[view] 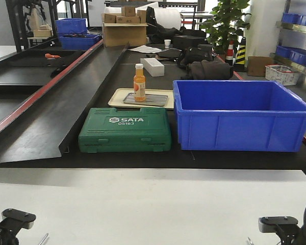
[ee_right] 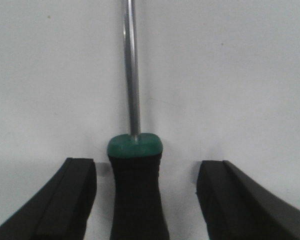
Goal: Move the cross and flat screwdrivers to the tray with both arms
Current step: 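Lift both screwdrivers upright off the table with both grippers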
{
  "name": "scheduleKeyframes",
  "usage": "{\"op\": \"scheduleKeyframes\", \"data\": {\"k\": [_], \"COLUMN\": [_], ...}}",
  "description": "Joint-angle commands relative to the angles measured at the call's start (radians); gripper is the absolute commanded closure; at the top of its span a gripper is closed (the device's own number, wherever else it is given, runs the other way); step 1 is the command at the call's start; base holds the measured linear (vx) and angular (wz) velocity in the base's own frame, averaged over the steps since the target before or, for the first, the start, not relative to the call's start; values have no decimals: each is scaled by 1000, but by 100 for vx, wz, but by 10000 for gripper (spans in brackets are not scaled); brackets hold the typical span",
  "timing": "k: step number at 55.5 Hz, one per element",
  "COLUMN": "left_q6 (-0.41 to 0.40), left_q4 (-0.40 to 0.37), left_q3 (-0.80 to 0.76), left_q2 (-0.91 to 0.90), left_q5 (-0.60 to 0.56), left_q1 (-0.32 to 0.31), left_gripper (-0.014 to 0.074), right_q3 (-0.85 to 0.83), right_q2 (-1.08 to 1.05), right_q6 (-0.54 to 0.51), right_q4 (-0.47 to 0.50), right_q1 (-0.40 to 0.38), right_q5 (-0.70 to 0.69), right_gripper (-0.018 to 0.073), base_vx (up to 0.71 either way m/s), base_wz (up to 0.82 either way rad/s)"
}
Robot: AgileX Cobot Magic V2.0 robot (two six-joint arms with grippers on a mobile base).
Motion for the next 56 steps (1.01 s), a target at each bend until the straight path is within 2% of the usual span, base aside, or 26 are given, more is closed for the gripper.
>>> {"op": "scheduleKeyframes", "data": {"k": [1, 11, 21, 34, 44, 49, 56], "left_q6": [-2, -3, -6, -6, -6, -6, -1], "left_q4": [-10, -15, -22, -70, -70, -83, -158], "left_q3": [-22, -22, -21, -20, -20, -23, -43], "left_q2": [-44, -37, -2, 28, 26, 23, 21], "left_q5": [-5, 19, 67, 95, 125, 156, 201], "left_q1": [-1, -1, -1, -1, -1, -1, -1], "left_gripper": [94, 115, 185, 334, 501, 607, 603], "right_q3": [-19, -19, -19, -19, -19, -19, -19], "right_q2": [-29, -29, -29, -29, -29, -29, -29], "right_q6": [-4, -4, -4, -4, -4, -4, -4], "right_q4": [6, 7, 15, 47, 68, 68, 69], "right_q1": [-1, -1, -1, -1, -1, -1, -1], "right_q5": [8, 29, 50, 45, 43, 43, 47], "right_gripper": [74, 144, 214, 302, 351, 410, 535], "base_vx": [0, 0, 0, 0, 0, 0, 0], "base_wz": [0, 0, 0, 0, 0, 0, 0]}}
